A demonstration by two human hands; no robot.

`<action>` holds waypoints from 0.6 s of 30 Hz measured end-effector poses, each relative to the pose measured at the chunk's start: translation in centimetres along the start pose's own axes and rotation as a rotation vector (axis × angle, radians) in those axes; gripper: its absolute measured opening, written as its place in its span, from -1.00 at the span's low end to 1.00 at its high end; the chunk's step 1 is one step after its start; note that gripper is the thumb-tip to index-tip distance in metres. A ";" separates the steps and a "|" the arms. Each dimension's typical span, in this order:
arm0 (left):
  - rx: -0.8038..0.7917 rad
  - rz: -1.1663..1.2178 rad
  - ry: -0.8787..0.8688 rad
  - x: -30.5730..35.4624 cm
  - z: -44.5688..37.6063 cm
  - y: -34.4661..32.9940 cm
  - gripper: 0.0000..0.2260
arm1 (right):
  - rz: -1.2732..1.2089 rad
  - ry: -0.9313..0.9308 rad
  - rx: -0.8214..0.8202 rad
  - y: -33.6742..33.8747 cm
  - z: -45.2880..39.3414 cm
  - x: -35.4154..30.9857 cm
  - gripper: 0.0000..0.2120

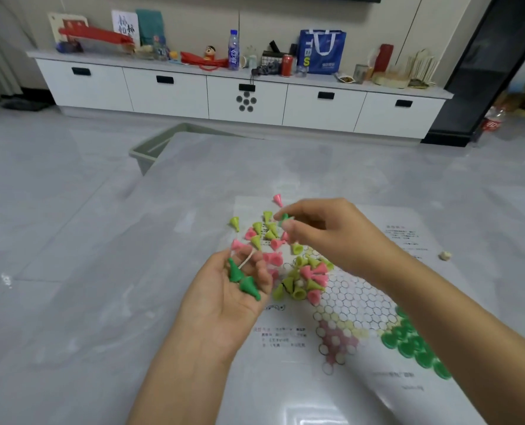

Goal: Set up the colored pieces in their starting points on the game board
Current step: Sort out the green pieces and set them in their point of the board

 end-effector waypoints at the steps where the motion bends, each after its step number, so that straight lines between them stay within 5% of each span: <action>1: -0.017 -0.055 0.017 -0.6 0.2 -0.2 -0.79 | -0.009 -0.002 -0.021 0.4 1.3 0.0 -0.79; 8: -0.048 -0.581 -0.103 -4.2 0.7 -1.9 -0.68 | -0.109 -0.044 0.051 1.8 6.4 3.5 -0.88; 12: -0.096 -0.888 -0.197 -5.9 1.0 -2.6 -0.81 | -0.072 -0.004 0.146 2.3 7.5 4.2 -0.82; 18: -0.083 -0.886 -0.210 -6.6 0.5 -2.7 -0.80 | -0.390 -0.053 0.078 3.0 8.4 5.1 -0.84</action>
Point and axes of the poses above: each hand's wrist, its own z-axis away from the middle knuckle, its own y-axis out of the back of the hand, x = y × z, the point moved 5 cm from there along -z, towards the middle knuckle, and after that the axes turned 2 degrees about -z, right-handed, at the moved point
